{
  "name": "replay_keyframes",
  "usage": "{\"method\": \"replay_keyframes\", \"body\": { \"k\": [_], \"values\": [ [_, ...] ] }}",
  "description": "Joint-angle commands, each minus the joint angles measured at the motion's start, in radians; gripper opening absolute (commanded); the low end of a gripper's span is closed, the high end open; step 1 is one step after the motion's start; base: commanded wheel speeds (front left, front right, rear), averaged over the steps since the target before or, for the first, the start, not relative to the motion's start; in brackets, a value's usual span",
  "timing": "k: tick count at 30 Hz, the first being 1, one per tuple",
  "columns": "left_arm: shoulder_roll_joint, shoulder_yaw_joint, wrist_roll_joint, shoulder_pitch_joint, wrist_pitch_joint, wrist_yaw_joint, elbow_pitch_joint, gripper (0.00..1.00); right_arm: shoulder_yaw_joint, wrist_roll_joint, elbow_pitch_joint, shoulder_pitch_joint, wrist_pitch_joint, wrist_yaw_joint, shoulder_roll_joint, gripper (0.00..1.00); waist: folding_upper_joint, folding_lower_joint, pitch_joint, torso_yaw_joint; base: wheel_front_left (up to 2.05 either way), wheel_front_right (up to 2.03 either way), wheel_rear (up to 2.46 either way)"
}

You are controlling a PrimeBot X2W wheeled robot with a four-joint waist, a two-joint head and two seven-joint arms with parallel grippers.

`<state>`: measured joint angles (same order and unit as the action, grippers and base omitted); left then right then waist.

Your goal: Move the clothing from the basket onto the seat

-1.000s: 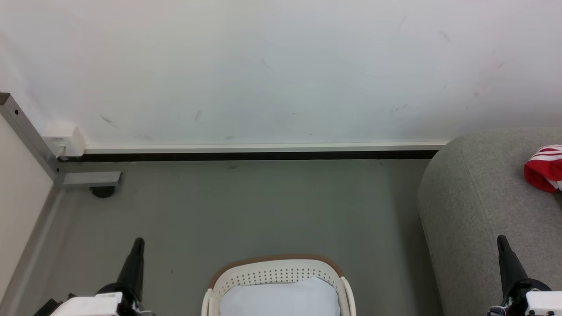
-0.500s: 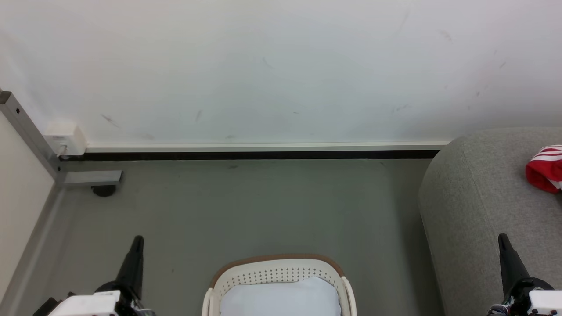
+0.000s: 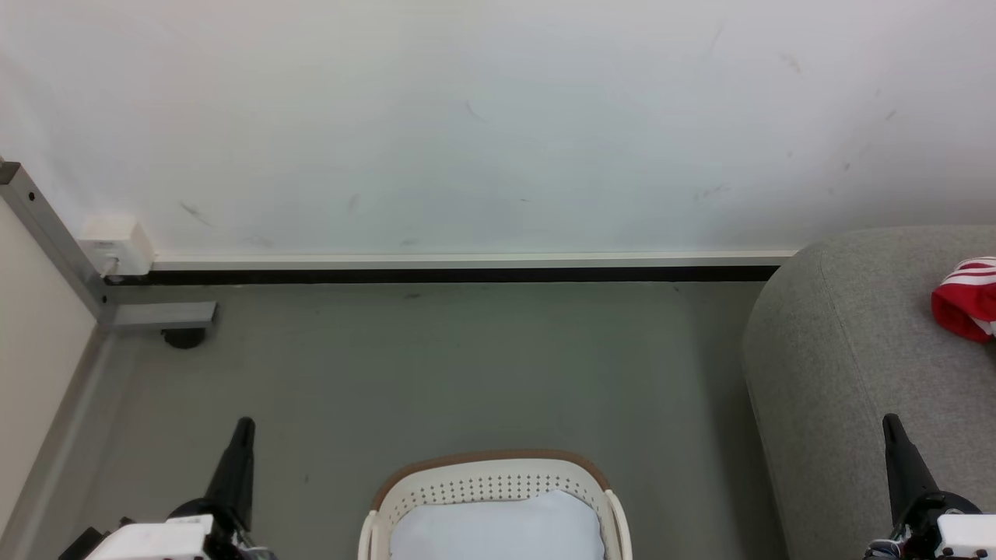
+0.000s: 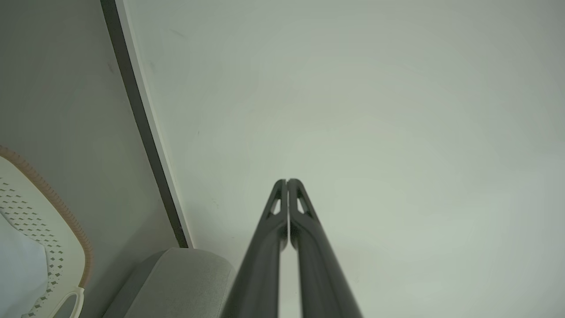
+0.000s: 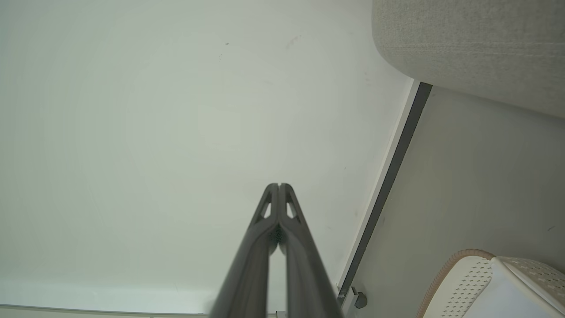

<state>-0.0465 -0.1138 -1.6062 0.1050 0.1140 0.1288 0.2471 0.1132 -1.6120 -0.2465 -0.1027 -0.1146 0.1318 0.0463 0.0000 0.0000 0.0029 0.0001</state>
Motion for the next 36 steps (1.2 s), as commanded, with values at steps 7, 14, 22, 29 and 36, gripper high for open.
{"method": "replay_keyframes", "body": {
  "k": [7,14,22,29,36],
  "values": [
    [-0.007,-0.002,-0.012,0.01,0.004,0.004,-0.003,0.0,0.004,-0.002,0.005,-0.012,-0.003,-0.002,0.007,0.0,0.0,0.0,0.0,0.0,0.0,0.0,0.0],
    [-0.007,-0.002,-0.012,0.01,0.004,0.004,-0.003,0.0,0.004,-0.002,0.005,-0.012,-0.003,-0.002,0.007,0.0,0.0,0.0,0.0,0.0,0.0,0.0,0.0],
    [-0.007,-0.002,-0.012,0.01,0.004,0.004,-0.003,0.0,0.004,-0.002,0.005,-0.012,-0.003,-0.002,0.007,0.0,0.0,0.0,0.0,0.0,0.0,0.0,0.0],
    [-0.007,-0.002,-0.012,0.01,0.004,0.004,-0.003,0.0,0.004,-0.002,0.005,-0.012,-0.003,-0.002,0.007,0.0,0.0,0.0,0.0,0.0,0.0,0.0,0.0],
    [-0.007,-0.002,-0.012,0.01,0.004,0.004,-0.003,0.0,0.004,-0.002,0.005,-0.012,-0.003,-0.002,0.007,0.0,0.0,0.0,0.0,0.0,0.0,0.0,0.0]
  ]
}}
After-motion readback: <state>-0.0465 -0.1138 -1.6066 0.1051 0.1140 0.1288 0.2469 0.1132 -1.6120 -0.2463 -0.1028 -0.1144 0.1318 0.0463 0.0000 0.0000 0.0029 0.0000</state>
